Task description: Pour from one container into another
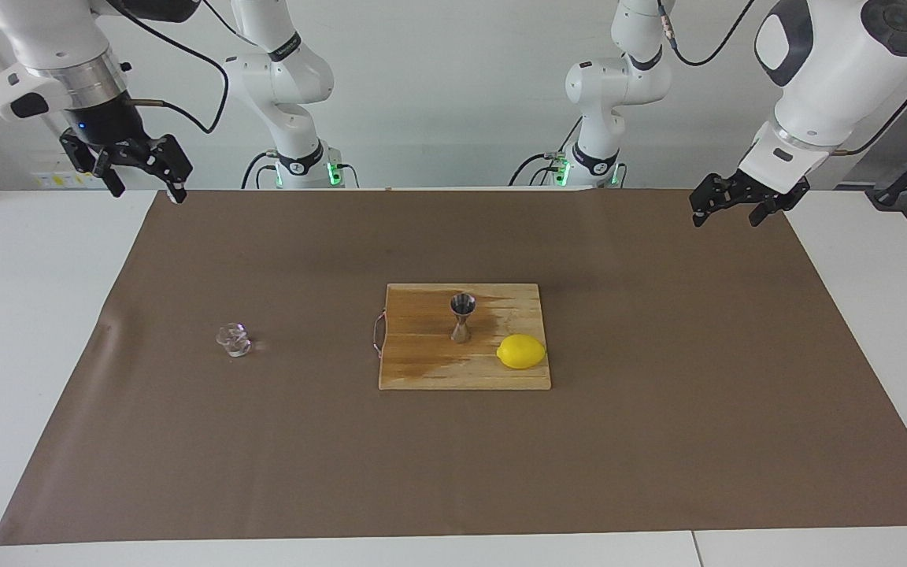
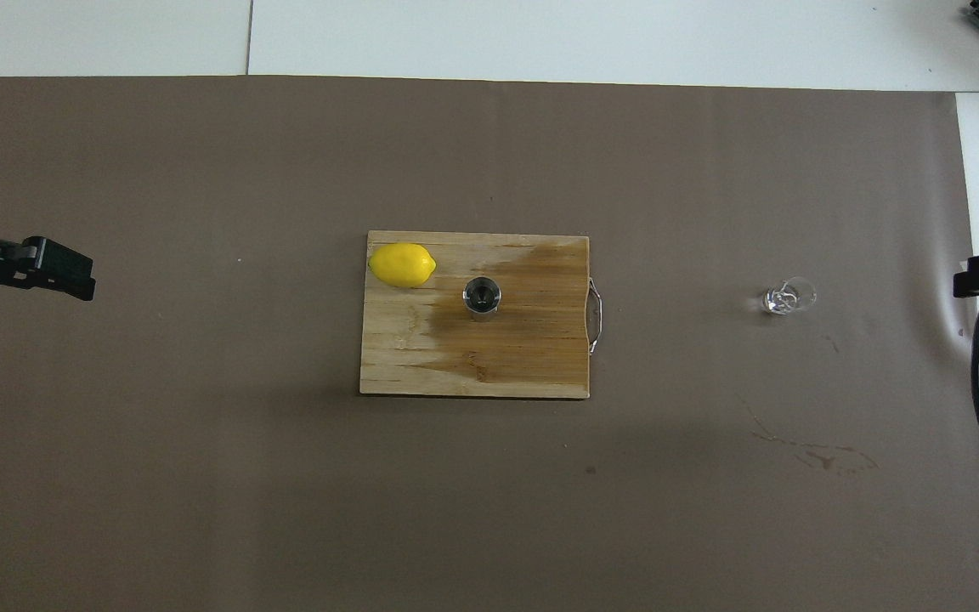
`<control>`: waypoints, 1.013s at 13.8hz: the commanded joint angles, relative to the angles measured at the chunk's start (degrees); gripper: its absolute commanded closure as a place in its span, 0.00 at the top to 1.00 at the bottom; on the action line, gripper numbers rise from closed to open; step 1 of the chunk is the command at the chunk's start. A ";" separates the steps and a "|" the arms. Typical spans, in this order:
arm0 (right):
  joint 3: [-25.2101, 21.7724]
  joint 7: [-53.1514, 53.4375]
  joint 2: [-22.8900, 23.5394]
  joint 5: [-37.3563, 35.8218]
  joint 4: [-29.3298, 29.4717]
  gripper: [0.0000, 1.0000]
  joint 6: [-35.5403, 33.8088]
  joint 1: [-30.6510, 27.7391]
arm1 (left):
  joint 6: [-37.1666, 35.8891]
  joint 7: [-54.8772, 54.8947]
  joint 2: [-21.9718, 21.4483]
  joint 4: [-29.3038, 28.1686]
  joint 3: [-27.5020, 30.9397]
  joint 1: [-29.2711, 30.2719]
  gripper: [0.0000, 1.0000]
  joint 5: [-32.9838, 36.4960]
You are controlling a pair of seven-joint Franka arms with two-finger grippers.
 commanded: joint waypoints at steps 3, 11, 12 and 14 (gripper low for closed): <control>-0.06 -4.55 -1.02 -5.58 -1.54 1.00 -0.71 2.77 | 0.67 0.25 -1.91 -2.21 0.18 -0.02 1.00 0.39; -0.06 -3.43 -1.10 1.76 -1.54 1.00 -2.81 2.79 | 0.67 0.25 -1.91 -2.21 0.27 -0.02 1.00 0.39; -0.06 -3.34 -1.10 1.87 -1.45 1.00 -2.73 2.79 | 0.67 0.25 -1.91 -2.21 0.18 -0.02 1.00 0.39; -0.14 -3.52 -1.10 1.87 -1.45 1.00 -2.64 2.61 | 0.67 0.25 -1.91 -2.21 0.18 -0.02 1.00 0.39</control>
